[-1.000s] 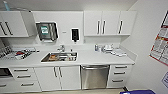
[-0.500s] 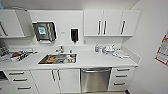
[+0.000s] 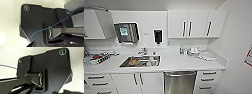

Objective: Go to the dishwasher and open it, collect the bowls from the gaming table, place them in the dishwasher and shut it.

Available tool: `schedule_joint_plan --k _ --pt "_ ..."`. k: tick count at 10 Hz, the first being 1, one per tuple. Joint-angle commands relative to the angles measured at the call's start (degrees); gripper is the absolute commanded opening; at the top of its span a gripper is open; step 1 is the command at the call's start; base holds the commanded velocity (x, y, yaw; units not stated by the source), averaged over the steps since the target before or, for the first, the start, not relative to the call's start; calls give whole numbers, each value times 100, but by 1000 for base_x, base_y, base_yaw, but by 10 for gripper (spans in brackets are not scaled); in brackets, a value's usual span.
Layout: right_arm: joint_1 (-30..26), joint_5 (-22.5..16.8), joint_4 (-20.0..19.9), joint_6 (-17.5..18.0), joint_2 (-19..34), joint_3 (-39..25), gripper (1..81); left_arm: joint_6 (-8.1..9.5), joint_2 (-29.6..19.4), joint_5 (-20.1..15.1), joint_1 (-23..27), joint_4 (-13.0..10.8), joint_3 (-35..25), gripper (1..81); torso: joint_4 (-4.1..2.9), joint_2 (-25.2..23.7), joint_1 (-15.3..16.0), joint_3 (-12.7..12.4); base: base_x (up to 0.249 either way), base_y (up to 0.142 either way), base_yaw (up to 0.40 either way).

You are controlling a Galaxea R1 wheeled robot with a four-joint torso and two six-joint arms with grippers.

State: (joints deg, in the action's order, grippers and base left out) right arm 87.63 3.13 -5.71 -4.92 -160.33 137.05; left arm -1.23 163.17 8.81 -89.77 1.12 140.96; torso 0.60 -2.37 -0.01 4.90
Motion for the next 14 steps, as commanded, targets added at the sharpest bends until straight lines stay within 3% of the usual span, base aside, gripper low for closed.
schedule_joint_plan --k 1,11,14 --pt "-372 -243 17 -26 86 -39 811 9 -65 -205 324 20 -60 811 0 0 1 0 174 0 0" --pt "-364 -252 17 -26 69 -39 811 9 -3 -205 298 2 -42 811 0 0 1 0 172 0 0" --pt "-390 -252 8 -26 69 -39 811 9 -3 -213 280 2 -51 811 0 0 8 0 80 0 0"
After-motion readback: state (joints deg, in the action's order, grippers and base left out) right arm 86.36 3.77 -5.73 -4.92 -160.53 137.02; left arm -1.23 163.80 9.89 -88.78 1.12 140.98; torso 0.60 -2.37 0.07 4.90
